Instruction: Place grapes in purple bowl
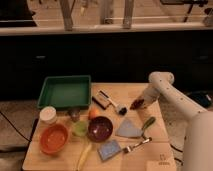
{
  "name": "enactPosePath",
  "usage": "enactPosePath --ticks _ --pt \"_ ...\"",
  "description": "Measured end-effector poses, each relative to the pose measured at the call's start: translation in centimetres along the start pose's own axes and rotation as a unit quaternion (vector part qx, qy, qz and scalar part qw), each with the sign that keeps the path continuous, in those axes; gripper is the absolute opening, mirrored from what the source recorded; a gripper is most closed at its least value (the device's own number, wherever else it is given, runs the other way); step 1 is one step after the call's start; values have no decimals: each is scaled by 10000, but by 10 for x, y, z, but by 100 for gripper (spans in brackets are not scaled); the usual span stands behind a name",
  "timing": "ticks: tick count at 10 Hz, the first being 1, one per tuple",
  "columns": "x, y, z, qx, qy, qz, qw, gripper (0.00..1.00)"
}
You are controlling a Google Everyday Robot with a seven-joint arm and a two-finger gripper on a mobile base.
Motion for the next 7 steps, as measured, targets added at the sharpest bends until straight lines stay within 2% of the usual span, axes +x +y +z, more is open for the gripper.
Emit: enactPosePath --ticks 3,7 --pt "0 0 0 -4 -1 0 10000 79" --pt "1 1 0 -6 4 5 10000 80"
